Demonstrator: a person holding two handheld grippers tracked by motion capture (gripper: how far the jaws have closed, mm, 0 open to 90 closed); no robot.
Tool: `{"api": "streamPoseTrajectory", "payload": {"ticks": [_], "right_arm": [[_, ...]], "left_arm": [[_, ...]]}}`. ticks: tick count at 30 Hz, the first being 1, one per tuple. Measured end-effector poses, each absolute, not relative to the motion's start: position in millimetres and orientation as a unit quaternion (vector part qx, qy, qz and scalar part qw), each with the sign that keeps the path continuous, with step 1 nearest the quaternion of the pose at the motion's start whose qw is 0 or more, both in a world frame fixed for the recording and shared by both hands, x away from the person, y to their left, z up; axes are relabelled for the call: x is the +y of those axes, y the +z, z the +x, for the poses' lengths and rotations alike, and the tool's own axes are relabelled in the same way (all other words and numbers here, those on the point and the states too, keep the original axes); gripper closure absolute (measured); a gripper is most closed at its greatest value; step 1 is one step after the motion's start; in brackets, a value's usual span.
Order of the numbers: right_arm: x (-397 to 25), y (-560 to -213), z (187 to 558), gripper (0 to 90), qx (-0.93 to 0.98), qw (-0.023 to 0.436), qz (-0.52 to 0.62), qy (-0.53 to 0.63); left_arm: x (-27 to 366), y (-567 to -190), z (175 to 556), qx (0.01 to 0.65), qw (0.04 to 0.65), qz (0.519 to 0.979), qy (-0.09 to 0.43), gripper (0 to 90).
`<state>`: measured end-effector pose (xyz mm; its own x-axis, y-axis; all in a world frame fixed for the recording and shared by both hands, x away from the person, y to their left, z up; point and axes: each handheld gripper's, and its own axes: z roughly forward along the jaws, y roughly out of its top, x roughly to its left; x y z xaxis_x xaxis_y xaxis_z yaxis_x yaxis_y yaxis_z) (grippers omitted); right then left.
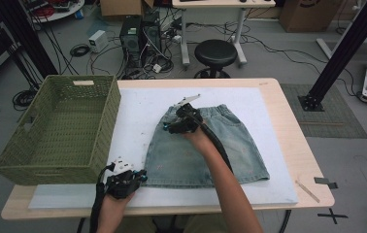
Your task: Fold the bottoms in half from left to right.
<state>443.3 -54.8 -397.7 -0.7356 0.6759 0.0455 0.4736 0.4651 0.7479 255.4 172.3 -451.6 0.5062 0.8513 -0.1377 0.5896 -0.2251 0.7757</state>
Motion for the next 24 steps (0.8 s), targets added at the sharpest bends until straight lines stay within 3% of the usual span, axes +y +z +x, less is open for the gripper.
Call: {"api": "streamPoseTrajectory", "payload": {"ticks": [13, 24], "right_arm": [[-16, -408, 465, 35.3, 0.852, 0.113, 0.351, 0.371], [0, -428, 474, 55.7, 0.865, 0.129, 0.378, 0.304]], "left_arm": [[175, -453, 254, 0.472, 0.416, 0.763, 0.149, 85.3], [175, -452, 255, 0.472, 0.416, 0.763, 0.147, 85.4]]}}
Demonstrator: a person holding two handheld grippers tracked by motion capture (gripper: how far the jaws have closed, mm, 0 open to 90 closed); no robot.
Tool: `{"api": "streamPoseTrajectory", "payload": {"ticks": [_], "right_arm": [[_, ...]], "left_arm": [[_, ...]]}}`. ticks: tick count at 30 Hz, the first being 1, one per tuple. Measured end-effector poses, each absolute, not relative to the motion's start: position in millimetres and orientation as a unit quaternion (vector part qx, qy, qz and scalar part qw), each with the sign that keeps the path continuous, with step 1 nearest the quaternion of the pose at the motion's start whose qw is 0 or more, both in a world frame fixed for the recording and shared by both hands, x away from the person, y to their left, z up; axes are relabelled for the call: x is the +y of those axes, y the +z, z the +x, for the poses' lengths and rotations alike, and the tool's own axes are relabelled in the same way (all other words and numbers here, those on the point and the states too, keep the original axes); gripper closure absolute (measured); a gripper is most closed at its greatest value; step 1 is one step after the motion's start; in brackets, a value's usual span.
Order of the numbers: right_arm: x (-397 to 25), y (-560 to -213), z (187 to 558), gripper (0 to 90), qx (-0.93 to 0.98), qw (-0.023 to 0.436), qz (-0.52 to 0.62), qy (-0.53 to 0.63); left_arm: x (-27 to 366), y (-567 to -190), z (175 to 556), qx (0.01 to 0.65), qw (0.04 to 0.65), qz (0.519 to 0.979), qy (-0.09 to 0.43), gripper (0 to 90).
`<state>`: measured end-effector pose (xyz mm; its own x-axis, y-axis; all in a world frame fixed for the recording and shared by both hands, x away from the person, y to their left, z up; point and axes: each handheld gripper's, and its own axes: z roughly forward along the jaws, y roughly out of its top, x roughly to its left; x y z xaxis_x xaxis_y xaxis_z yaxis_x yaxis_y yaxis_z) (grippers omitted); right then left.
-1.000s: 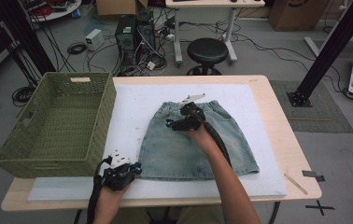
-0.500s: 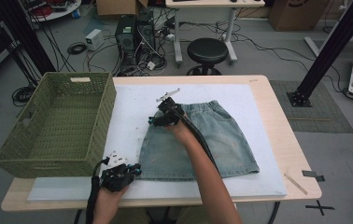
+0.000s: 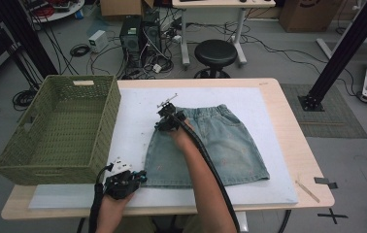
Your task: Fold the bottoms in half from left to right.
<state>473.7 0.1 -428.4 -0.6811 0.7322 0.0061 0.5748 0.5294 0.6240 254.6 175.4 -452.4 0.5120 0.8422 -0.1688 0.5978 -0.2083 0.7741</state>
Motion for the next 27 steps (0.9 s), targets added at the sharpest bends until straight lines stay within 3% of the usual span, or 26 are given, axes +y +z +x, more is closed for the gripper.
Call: {"api": "streamPoseTrajectory", "payload": {"ticks": [3, 4, 6, 16, 27], "right_arm": [[2, -430, 472, 70.4, 0.868, 0.14, 0.374, 0.295], [4, -430, 471, 79.6, 0.871, 0.153, 0.371, 0.283], [4, -431, 471, 83.7, 0.875, 0.158, 0.361, 0.281], [-20, -414, 470, 87.9, 0.85, 0.138, 0.373, 0.345], [-66, -384, 466, 88.1, 0.818, 0.142, 0.393, 0.396]], "left_arm": [[176, -452, 255, 0.471, 0.418, 0.763, 0.146, 85.5], [176, -452, 254, 0.471, 0.42, 0.762, 0.145, 85.6], [176, -451, 254, 0.47, 0.425, 0.76, 0.144, 85.7], [171, -437, 256, 0.452, 0.475, 0.747, 0.112, 85.9], [135, -407, 272, 0.399, 0.521, 0.752, 0.07, 85.9]]}}
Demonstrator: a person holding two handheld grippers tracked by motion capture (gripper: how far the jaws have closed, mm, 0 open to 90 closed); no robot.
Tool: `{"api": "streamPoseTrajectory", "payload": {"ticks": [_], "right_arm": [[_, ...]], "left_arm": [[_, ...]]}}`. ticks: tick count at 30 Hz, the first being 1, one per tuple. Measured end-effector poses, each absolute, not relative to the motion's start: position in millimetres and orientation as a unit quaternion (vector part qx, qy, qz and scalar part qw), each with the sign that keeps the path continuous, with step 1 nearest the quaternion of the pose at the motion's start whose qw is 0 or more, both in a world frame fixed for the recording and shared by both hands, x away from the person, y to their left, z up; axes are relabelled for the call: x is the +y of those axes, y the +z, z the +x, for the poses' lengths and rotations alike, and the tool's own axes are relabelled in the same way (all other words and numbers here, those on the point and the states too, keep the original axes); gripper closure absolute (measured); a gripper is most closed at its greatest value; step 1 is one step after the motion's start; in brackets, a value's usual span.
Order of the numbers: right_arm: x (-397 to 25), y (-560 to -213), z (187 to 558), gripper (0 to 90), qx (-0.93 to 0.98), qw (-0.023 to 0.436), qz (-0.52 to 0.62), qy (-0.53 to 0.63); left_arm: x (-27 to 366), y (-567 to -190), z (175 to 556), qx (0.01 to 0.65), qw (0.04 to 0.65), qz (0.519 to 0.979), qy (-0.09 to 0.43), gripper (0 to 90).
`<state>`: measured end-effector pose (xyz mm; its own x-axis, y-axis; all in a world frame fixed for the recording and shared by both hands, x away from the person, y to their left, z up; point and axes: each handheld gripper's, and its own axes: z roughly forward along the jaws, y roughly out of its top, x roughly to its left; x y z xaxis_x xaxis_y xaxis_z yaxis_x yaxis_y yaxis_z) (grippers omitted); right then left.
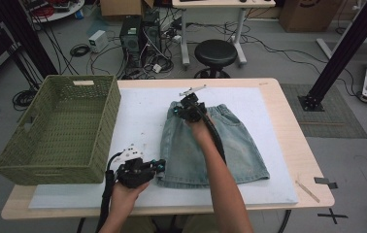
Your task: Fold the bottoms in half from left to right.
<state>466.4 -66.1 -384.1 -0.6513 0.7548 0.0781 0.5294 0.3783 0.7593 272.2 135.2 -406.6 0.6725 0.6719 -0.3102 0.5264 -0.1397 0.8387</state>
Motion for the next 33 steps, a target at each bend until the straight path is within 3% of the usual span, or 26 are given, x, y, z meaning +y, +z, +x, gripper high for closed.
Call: {"api": "streamPoseTrajectory", "payload": {"ticks": [19, 33], "right_arm": [[-187, -355, 458, 88.1, 0.757, 0.173, 0.456, 0.435], [-244, -354, 460, 88.1, 0.742, 0.194, 0.48, 0.426]], "left_arm": [[33, -373, 303, 0.316, 0.534, 0.784, 0.015, 85.8], [-35, -371, 319, 0.293, 0.524, 0.799, -0.006, 85.7]]}}
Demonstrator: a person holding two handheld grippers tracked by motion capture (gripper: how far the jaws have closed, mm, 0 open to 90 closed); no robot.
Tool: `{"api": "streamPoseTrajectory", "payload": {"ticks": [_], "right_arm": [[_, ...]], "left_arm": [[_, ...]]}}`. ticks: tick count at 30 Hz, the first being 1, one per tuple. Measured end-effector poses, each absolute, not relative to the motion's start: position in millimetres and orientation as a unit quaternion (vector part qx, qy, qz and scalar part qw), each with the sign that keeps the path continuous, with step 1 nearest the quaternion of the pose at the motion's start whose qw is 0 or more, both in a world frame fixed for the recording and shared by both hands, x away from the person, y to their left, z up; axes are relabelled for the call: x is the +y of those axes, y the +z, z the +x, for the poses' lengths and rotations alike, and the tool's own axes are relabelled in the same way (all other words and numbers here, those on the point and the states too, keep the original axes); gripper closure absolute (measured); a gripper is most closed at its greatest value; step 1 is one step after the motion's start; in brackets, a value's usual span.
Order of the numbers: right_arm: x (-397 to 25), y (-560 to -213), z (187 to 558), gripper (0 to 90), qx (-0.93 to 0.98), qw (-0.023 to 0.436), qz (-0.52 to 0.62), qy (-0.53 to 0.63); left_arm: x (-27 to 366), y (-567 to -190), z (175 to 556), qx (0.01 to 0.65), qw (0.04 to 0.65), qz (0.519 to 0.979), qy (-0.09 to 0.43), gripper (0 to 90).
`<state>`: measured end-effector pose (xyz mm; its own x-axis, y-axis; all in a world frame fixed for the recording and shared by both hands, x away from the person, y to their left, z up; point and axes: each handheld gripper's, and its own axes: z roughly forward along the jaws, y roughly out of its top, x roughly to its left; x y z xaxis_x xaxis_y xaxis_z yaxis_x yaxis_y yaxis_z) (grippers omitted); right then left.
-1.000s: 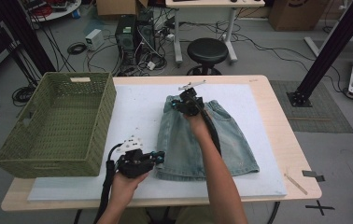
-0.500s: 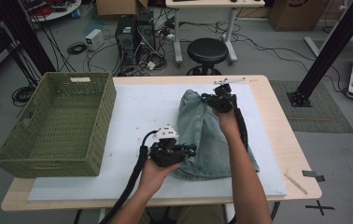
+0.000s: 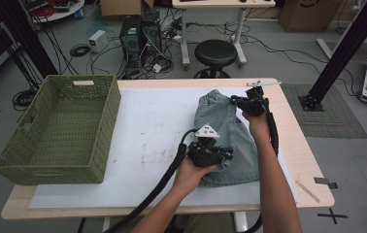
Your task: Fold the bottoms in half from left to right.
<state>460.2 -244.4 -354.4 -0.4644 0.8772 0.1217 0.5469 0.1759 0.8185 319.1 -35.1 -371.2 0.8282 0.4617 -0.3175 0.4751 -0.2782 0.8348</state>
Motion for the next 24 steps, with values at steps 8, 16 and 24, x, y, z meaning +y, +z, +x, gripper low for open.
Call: {"api": "streamPoseTrajectory", "payload": {"ticks": [8, 16, 24], "right_arm": [[-256, -369, 467, 88.0, 0.753, 0.206, 0.488, 0.39], [-269, -387, 468, 87.9, 0.757, 0.22, 0.495, 0.365], [-269, -392, 466, 87.2, 0.752, 0.227, 0.495, 0.371]], "left_arm": [[-65, -378, 325, 0.294, 0.508, 0.81, -0.009, 85.2], [-85, -393, 329, 0.292, 0.501, 0.815, -0.012, 83.1], [-96, -408, 333, 0.294, 0.49, 0.821, 0.003, 61.0]]}}
